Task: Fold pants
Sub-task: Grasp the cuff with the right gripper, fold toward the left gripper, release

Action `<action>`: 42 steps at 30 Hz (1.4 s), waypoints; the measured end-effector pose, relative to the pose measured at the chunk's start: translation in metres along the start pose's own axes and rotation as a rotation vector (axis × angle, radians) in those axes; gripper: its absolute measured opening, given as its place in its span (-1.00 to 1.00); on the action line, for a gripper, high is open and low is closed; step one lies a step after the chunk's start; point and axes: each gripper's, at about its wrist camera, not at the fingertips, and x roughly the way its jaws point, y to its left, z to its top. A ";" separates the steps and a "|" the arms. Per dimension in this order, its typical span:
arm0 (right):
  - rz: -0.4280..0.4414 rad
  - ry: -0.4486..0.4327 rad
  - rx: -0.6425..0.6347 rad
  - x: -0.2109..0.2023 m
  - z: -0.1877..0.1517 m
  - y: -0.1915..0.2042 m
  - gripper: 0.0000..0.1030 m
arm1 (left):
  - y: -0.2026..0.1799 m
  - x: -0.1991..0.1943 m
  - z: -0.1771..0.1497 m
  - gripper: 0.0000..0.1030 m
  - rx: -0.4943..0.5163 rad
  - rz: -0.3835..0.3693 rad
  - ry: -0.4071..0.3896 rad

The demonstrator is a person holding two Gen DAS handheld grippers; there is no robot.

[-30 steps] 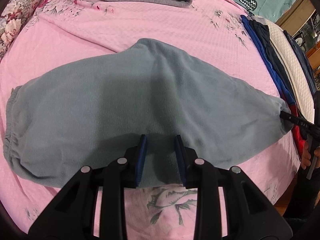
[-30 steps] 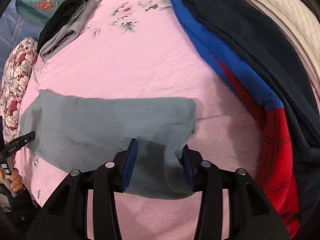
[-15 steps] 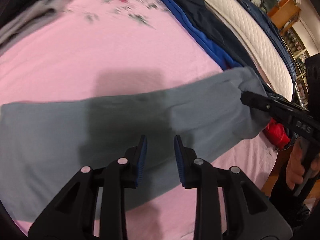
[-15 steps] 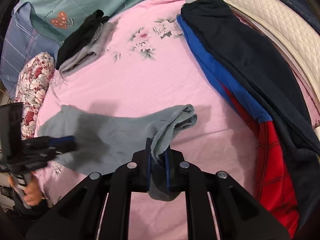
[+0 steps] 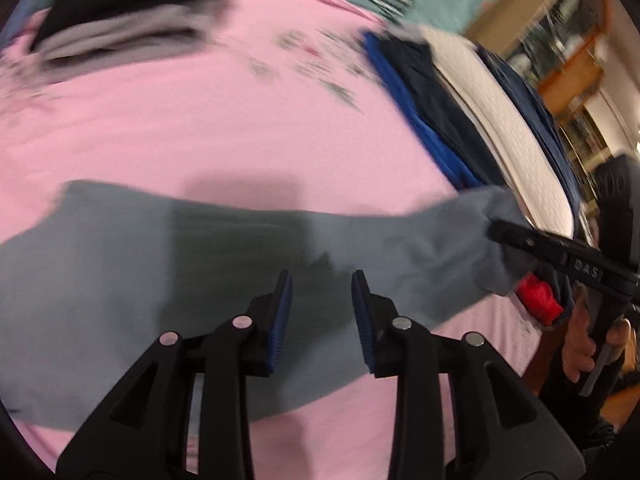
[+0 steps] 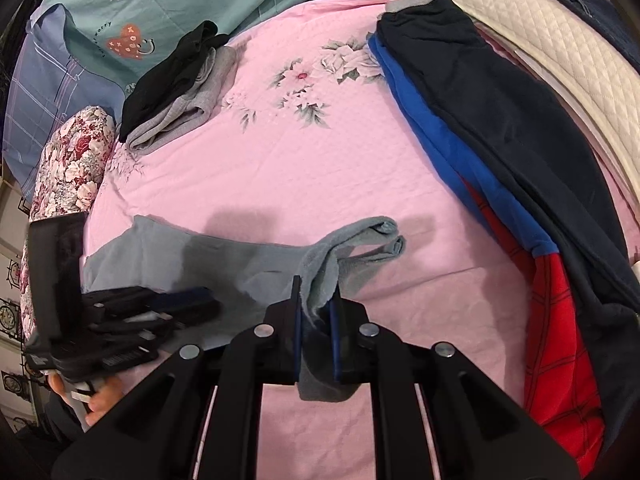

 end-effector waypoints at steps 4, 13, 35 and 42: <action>-0.007 -0.003 -0.060 0.001 0.004 0.035 -0.78 | 0.092 -0.054 -0.016 -0.38 -0.159 0.125 -0.101; -0.035 0.097 -0.266 0.078 0.012 0.159 -0.79 | 0.189 -0.077 -0.049 -0.38 -0.299 0.132 -0.102; 0.087 0.188 -0.362 0.102 0.010 0.249 -0.10 | 0.185 -0.052 -0.048 -0.27 -0.236 0.072 -0.048; -0.081 0.239 -0.375 0.130 -0.005 0.216 -0.83 | 0.184 -0.052 -0.047 -0.25 -0.233 0.072 -0.046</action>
